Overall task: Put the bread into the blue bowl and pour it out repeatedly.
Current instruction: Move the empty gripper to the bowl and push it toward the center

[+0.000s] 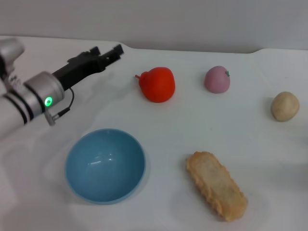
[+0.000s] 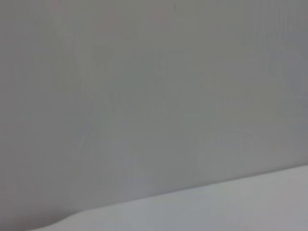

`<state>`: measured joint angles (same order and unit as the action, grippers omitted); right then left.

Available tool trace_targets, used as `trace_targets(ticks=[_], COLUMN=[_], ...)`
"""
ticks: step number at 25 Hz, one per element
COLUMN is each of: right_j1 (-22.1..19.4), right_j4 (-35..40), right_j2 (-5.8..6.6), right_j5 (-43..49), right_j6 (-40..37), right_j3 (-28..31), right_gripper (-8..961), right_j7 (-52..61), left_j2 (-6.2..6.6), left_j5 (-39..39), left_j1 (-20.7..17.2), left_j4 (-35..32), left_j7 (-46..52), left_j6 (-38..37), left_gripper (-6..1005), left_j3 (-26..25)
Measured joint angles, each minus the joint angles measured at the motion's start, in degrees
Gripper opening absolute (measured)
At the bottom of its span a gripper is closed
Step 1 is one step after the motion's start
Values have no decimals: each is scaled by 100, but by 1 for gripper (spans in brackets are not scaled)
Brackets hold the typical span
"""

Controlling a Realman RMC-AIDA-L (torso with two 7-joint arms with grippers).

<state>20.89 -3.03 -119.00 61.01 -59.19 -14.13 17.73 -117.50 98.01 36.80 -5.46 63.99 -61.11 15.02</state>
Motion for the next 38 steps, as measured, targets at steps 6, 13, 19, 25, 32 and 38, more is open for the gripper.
trace_targets(ticks=[6, 13, 19, 25, 32, 38], right_j1=[27, 57, 151, 290, 449, 483], right_j4=[-10, -14, -12, 34, 122, 201], right_j2=[0, -7, -9, -3, 2, 8], right_j5=[8, 13, 16, -21, -31, -39], right_j6=[124, 129, 153, 285, 344, 356], right_j3=[-3, -2, 22, 52, 62, 61], right_gripper=[396, 396, 396, 395, 395, 395], right_j7=[-2, -5, -7, -7, -7, -7], left_j2=[5, 184, 194, 31, -21, -27], left_j5=[455, 1925, 3866, 4810, 5403, 5416], left_j1=[274, -367, -810, -1093, -1124, -1054], left_j4=[-1504, -3893, -6117, -7818, -8245, -7955], left_j7=[2781, 6217, 8215, 8666, 9003, 9040], left_j6=[562, 256, -1474, -3124, -4162, -4027], left_gripper=[861, 862, 861, 860, 860, 856], left_j3=[2515, 4538, 4452, 4113, 4259, 4342])
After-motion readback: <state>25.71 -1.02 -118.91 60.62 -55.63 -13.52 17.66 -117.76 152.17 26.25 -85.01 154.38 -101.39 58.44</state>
